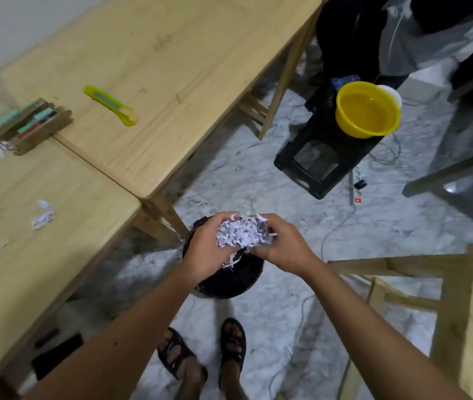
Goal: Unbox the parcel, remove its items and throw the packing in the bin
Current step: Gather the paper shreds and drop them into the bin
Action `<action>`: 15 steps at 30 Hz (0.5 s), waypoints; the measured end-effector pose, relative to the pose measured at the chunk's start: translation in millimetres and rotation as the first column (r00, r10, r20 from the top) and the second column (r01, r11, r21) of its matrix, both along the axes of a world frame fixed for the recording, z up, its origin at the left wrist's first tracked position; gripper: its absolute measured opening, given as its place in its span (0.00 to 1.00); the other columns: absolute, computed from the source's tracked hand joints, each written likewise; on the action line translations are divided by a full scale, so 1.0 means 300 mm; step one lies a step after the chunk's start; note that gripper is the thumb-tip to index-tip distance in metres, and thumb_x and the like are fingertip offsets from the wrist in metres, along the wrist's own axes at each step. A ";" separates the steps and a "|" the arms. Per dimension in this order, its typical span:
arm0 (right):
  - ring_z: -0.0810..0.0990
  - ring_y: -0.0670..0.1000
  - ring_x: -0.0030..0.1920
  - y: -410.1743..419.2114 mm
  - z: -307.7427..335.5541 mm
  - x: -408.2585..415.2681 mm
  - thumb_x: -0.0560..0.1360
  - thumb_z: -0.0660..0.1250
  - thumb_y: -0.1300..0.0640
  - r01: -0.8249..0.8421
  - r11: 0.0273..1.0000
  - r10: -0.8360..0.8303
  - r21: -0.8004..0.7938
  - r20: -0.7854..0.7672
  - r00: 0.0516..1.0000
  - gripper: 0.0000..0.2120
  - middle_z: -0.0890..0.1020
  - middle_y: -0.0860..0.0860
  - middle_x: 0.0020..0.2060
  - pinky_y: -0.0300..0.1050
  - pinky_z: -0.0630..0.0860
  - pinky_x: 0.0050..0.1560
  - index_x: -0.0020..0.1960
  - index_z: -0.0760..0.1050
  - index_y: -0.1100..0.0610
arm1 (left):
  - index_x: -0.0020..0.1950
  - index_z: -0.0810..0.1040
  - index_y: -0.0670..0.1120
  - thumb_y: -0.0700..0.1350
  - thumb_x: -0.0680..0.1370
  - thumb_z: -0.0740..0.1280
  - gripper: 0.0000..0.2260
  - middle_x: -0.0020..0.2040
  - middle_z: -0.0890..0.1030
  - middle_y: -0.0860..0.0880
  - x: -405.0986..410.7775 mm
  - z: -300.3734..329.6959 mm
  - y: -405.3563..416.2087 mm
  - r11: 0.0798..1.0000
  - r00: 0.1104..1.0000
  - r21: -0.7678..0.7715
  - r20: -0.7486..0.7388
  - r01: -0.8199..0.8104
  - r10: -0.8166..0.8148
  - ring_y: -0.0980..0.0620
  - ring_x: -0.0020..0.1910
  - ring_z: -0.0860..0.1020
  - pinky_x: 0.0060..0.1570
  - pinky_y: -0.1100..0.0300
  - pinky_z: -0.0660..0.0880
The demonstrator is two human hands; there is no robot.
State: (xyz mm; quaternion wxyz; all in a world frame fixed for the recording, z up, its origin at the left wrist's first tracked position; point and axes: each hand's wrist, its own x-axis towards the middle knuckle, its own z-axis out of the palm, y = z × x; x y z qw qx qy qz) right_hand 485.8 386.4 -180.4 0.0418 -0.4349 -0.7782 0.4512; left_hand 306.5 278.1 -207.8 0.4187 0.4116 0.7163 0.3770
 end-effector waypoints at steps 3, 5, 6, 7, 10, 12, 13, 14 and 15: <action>0.81 0.48 0.59 -0.006 -0.038 0.027 0.68 0.80 0.56 -0.016 0.999 0.017 -0.041 0.017 1.000 0.31 0.80 0.46 0.63 0.52 0.79 0.62 0.69 0.76 0.47 | 0.72 0.76 0.53 0.39 0.71 0.81 0.32 0.69 0.79 0.58 -0.002 -0.020 -0.020 0.998 0.997 -0.006 -0.014 0.069 -0.069 0.57 0.70 0.76 0.71 0.55 0.73; 0.81 0.47 0.61 -0.008 -0.061 0.037 0.69 0.79 0.57 -0.010 0.997 0.010 -0.079 -0.003 1.000 0.30 0.80 0.45 0.64 0.51 0.80 0.63 0.69 0.76 0.46 | 0.73 0.75 0.51 0.39 0.71 0.81 0.32 0.70 0.79 0.56 0.001 -0.024 -0.029 0.996 0.997 -0.031 0.000 0.084 -0.084 0.57 0.70 0.76 0.72 0.57 0.71; 0.81 0.47 0.62 -0.009 -0.069 0.039 0.69 0.78 0.58 -0.002 0.995 0.001 -0.097 -0.013 1.000 0.29 0.80 0.45 0.64 0.50 0.80 0.63 0.69 0.76 0.47 | 0.74 0.75 0.50 0.38 0.72 0.81 0.32 0.70 0.79 0.55 0.002 -0.030 -0.031 0.996 0.997 -0.033 0.002 0.083 -0.083 0.58 0.70 0.75 0.73 0.58 0.71; 0.81 0.47 0.62 -0.009 -0.075 0.040 0.70 0.78 0.60 0.005 0.994 -0.007 -0.111 -0.023 1.000 0.29 0.80 0.45 0.64 0.50 0.81 0.63 0.68 0.76 0.47 | 0.74 0.75 0.50 0.38 0.72 0.80 0.32 0.70 0.79 0.55 0.002 -0.035 -0.035 0.996 0.997 -0.029 0.002 0.079 -0.079 0.58 0.70 0.75 0.73 0.59 0.70; 0.81 0.45 0.61 -0.010 -0.078 0.040 0.71 0.78 0.62 0.024 0.990 -0.031 -0.138 -0.047 0.998 0.27 0.81 0.44 0.63 0.49 0.81 0.63 0.68 0.77 0.49 | 0.73 0.75 0.50 0.39 0.73 0.80 0.30 0.69 0.79 0.57 -0.003 -0.043 -0.040 0.998 0.998 -0.023 0.007 0.061 -0.061 0.61 0.71 0.75 0.73 0.63 0.69; 0.81 0.46 0.61 -0.009 -0.075 0.039 0.72 0.77 0.62 0.030 0.989 -0.038 -0.143 -0.056 0.998 0.26 0.81 0.44 0.62 0.49 0.81 0.63 0.68 0.78 0.49 | 0.73 0.75 0.51 0.39 0.74 0.79 0.29 0.69 0.79 0.57 -0.006 -0.036 -0.042 0.999 0.999 -0.015 0.013 0.038 -0.038 0.61 0.71 0.74 0.73 0.63 0.68; 0.81 0.46 0.61 -0.007 -0.070 0.037 0.72 0.77 0.62 0.029 0.989 -0.039 -0.146 -0.061 0.997 0.26 0.81 0.44 0.62 0.49 0.81 0.62 0.67 0.78 0.49 | 0.73 0.75 0.50 0.39 0.75 0.79 0.28 0.69 0.80 0.57 -0.007 -0.032 -0.043 1.000 0.999 -0.007 0.016 0.028 -0.027 0.61 0.71 0.74 0.73 0.61 0.68; 0.81 0.46 0.61 -0.004 -0.066 0.036 0.72 0.77 0.62 0.029 0.988 -0.039 -0.149 -0.063 0.997 0.26 0.81 0.43 0.62 0.49 0.81 0.62 0.67 0.78 0.49 | 0.73 0.75 0.50 0.39 0.76 0.78 0.28 0.69 0.80 0.57 -0.010 -0.028 -0.045 1.000 1.000 -0.001 0.018 0.018 -0.018 0.62 0.71 0.74 0.74 0.60 0.68; 0.81 0.45 0.61 -0.001 -0.060 0.033 0.72 0.78 0.62 0.030 0.988 -0.041 -0.154 -0.065 0.997 0.26 0.81 0.43 0.62 0.49 0.81 0.62 0.67 0.78 0.49 | 0.74 0.75 0.50 0.39 0.76 0.78 0.27 0.69 0.80 0.57 -0.015 -0.024 -0.048 1.000 1.000 0.005 0.019 0.007 -0.007 0.62 0.71 0.74 0.75 0.58 0.67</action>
